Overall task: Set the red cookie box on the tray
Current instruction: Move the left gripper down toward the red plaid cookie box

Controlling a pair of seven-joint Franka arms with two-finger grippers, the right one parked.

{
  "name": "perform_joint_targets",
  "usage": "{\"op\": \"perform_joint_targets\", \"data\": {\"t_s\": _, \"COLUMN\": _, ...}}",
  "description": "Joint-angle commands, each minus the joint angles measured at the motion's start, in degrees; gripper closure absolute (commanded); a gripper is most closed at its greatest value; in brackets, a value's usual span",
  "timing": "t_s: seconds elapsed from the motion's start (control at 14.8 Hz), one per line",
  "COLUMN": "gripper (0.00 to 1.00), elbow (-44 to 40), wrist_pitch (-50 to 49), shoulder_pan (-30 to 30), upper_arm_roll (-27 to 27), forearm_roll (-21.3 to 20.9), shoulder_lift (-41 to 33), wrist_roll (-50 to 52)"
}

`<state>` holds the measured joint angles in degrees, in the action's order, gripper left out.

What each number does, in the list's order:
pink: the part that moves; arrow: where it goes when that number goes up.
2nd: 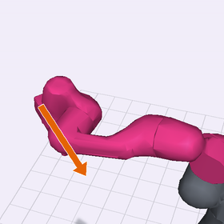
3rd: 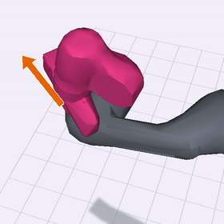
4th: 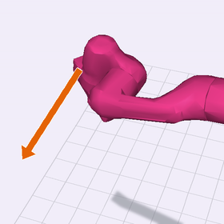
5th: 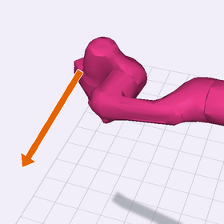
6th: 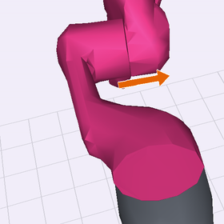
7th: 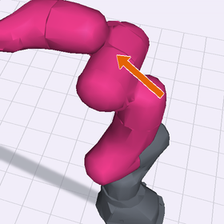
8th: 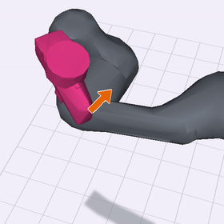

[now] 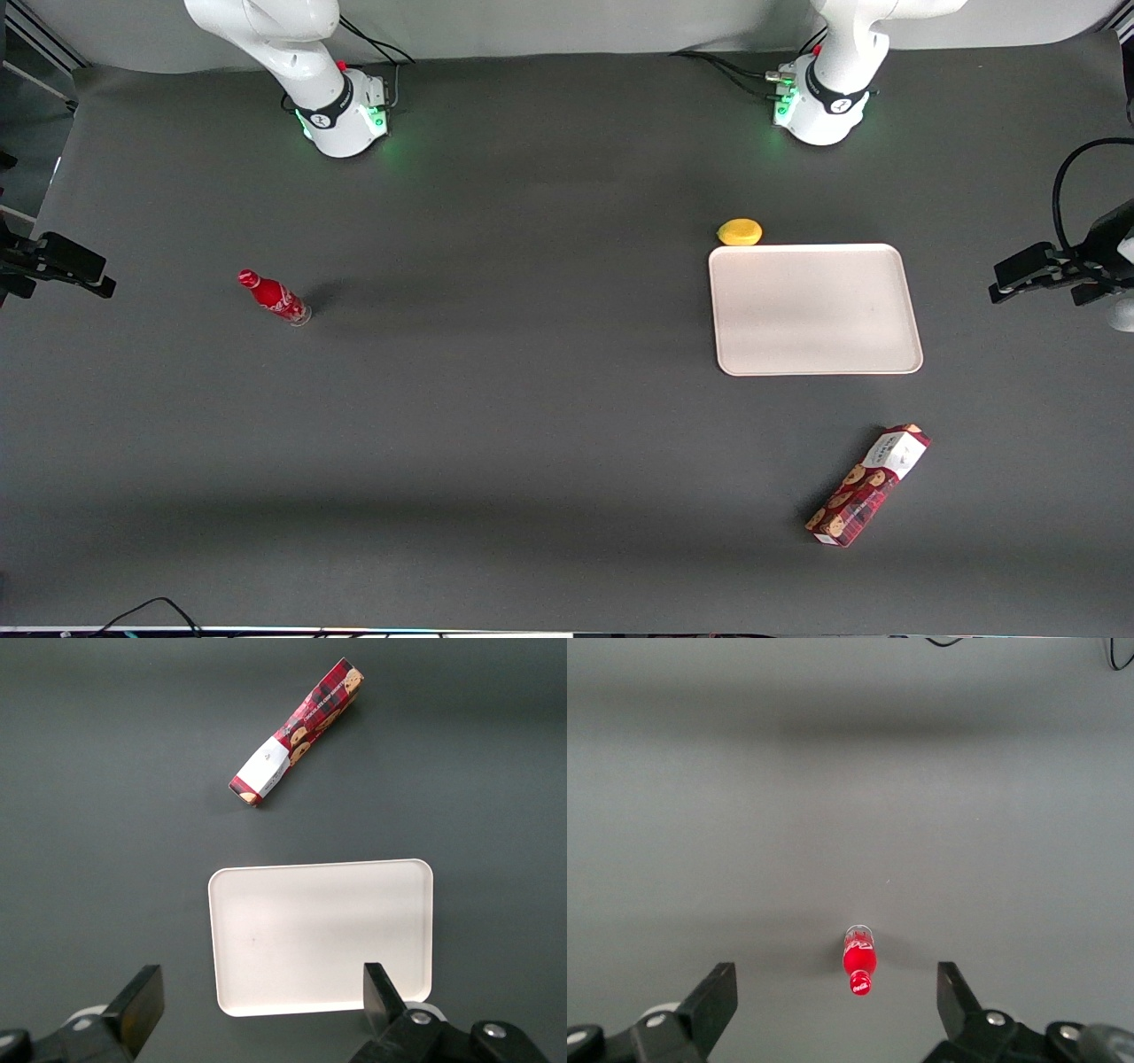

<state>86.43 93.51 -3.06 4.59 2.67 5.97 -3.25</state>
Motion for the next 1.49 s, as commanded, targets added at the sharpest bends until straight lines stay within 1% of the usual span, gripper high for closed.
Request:
{"op": "perform_joint_targets", "data": {"t_s": 0.0, "gripper": 0.0, "elbow": -0.38, "wrist_pitch": -0.87, "shoulder_pan": -0.01, "upper_arm_roll": 0.24, "forearm_roll": 0.24, "shoulder_lift": -0.17, "wrist_roll": -0.26}}
{"op": "perform_joint_targets", "data": {"t_s": 0.14, "gripper": 0.0, "elbow": -0.29, "wrist_pitch": -0.09, "shoulder_pan": -0.01, "upper_arm_roll": 0.24, "forearm_roll": -0.11, "shoulder_lift": 0.18, "wrist_roll": -0.7}}
{"op": "perform_joint_targets", "data": {"t_s": 0.2, "gripper": 0.0, "elbow": -0.29, "wrist_pitch": 0.44, "shoulder_pan": -0.19, "upper_arm_roll": 0.15, "forearm_roll": -1.25, "shoulder_lift": 0.53, "wrist_roll": -2.53}}
{"op": "perform_joint_targets", "data": {"t_s": 0.34, "gripper": 0.0, "elbow": -0.82, "wrist_pitch": 2.01, "shoulder_pan": -0.98, "upper_arm_roll": -0.55, "forearm_roll": -4.32, "shoulder_lift": 3.07, "wrist_roll": -9.72}}
{"op": "perform_joint_targets", "data": {"t_s": 0.41, "gripper": 0.0, "elbow": -2.04, "wrist_pitch": 4.12, "shoulder_pan": -0.81, "upper_arm_roll": -1.77, "forearm_roll": -4.6, "shoulder_lift": 5.17, "wrist_roll": -12.45}}
{"op": "perform_joint_targets", "data": {"t_s": 0.54, "gripper": 0.0, "elbow": -7.3, "wrist_pitch": 5.54, "shoulder_pan": -0.72, "upper_arm_roll": -2.4, "forearm_roll": -4.86, "shoulder_lift": 11.31, "wrist_roll": -19.47}}
{"op": "perform_joint_targets", "data": {"t_s": 0.75, "gripper": 0.0, "elbow": -18.98, "wrist_pitch": 5.63, "shoulder_pan": -0.72, "upper_arm_roll": -2.4, "forearm_roll": -4.69, "shoulder_lift": 23.96, "wrist_roll": -31.25}}
{"op": "perform_joint_targets", "data": {"t_s": 0.81, "gripper": 0.0, "elbow": -22.41, "wrist_pitch": 5.72, "shoulder_pan": -0.72, "upper_arm_roll": -2.48, "forearm_roll": -4.69, "shoulder_lift": 27.57, "wrist_roll": -33.81}}
{"op": "perform_joint_targets", "data": {"t_s": 0.95, "gripper": 0.0, "elbow": -27.87, "wrist_pitch": 5.89, "shoulder_pan": -0.89, "upper_arm_roll": -2.49, "forearm_roll": -4.43, "shoulder_lift": 33.73, "wrist_roll": -35.16}}
{"op": "perform_joint_targets", "data": {"t_s": 1.02, "gripper": 0.0, "elbow": -29.28, "wrist_pitch": 7.29, "shoulder_pan": -0.89, "upper_arm_roll": -2.57, "forearm_roll": -4.16, "shoulder_lift": 36.19, "wrist_roll": -35.33}}
{"op": "perform_joint_targets", "data": {"t_s": 1.15, "gripper": 0.0, "elbow": -29.04, "wrist_pitch": 13.42, "shoulder_pan": -0.63, "upper_arm_roll": -3.88, "forearm_roll": -4.07, "shoulder_lift": 39.46, "wrist_roll": -35.51}}
{"op": "perform_joint_targets", "data": {"t_s": 1.42, "gripper": 0.0, "elbow": -28.25, "wrist_pitch": 20.12, "shoulder_pan": -0.54, "upper_arm_roll": -3.8, "forearm_roll": -3.99, "shoulder_lift": 45.26, "wrist_roll": -37.7}}
